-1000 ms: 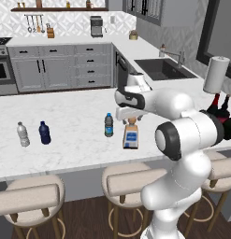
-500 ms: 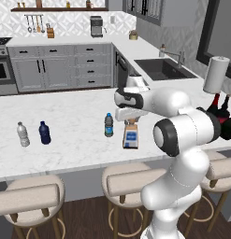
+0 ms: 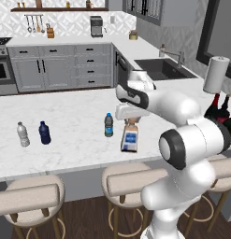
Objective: Move the plastic bottles in the middle to the plastics group, and the glass bottles in the middle to the glass group.
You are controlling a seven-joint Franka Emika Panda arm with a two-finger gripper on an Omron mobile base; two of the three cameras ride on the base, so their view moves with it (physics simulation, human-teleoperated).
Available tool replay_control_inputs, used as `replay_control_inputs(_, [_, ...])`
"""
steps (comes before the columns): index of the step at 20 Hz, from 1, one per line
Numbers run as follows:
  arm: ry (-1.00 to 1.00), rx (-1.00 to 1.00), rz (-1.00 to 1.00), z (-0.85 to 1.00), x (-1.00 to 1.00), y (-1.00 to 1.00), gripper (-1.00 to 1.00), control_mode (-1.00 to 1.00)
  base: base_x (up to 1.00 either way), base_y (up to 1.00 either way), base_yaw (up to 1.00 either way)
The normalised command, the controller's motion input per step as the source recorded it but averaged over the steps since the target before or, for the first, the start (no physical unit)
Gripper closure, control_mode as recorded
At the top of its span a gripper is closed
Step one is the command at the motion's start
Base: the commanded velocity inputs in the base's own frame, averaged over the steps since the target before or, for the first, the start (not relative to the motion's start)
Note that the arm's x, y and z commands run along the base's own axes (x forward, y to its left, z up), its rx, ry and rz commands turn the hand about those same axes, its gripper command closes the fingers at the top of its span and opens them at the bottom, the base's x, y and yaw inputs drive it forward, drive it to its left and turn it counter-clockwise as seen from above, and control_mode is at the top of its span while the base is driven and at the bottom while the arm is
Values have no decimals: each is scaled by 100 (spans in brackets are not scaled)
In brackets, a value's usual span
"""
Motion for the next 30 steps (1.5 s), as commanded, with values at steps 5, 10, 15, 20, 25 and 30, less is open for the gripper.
replay_control_inputs(5, [-10,-6,3,12,-50,87,100,-100,0,0,0])
replay_control_inputs(10, [-12,-8,5,16,-5,89,100,-100,0,0,0])
replay_control_inputs(15, [-4,-12,0,27,0,32,100,-100,0,0,0])
replay_control_inputs(20, [0,-30,-8,6,3,-14,100,-100,0,0,0])
replay_control_inputs(25, [4,-32,-26,0,7,-56,100,-100,0,0,0])
replay_control_inputs(30, [7,-16,-19,0,5,-92,100,-100,0,0,0])
